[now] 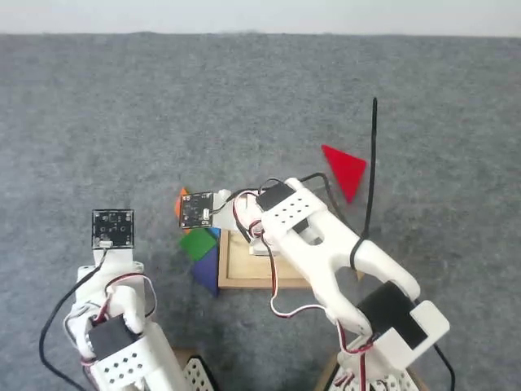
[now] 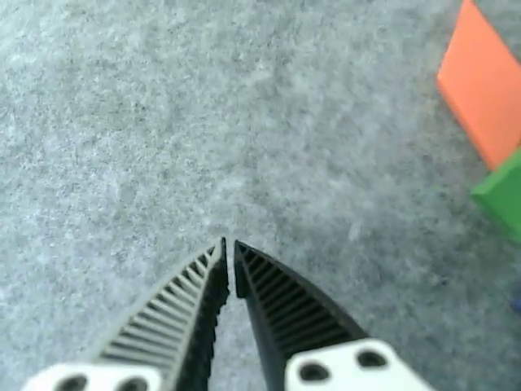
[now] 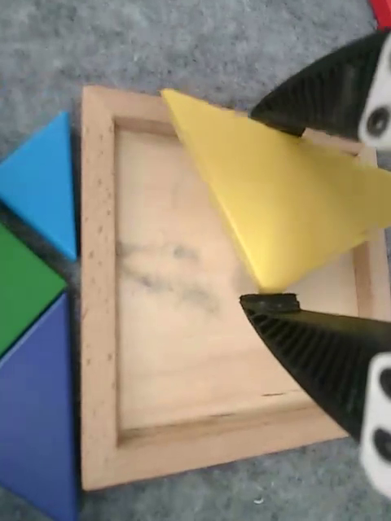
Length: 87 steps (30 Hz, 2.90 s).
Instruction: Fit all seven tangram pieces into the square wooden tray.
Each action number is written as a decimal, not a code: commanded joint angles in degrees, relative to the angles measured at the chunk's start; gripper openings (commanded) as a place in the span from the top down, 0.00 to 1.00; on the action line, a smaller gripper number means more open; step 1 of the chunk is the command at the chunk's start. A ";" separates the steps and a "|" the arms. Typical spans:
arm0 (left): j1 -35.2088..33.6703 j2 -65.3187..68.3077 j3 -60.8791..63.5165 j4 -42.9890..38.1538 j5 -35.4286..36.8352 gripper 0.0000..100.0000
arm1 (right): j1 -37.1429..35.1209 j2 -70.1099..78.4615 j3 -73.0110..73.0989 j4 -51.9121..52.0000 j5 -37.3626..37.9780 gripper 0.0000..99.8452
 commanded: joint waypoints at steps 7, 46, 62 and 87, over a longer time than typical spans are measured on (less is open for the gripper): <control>-0.09 -1.05 -2.07 -1.67 0.62 0.98 | -0.48 -1.27 -0.53 1.89 3.16 0.43; 4.66 -0.88 -0.40 -1.67 0.44 0.98 | 3.56 -1.27 6.86 -12.62 -41.41 0.97; 4.66 -0.88 -0.40 -1.67 0.44 0.98 | 6.73 -1.89 3.43 -9.01 -32.53 0.97; 22.95 -0.70 -12.62 -3.43 9.32 0.84 | 22.29 -46.11 29.71 -1.71 -24.35 0.79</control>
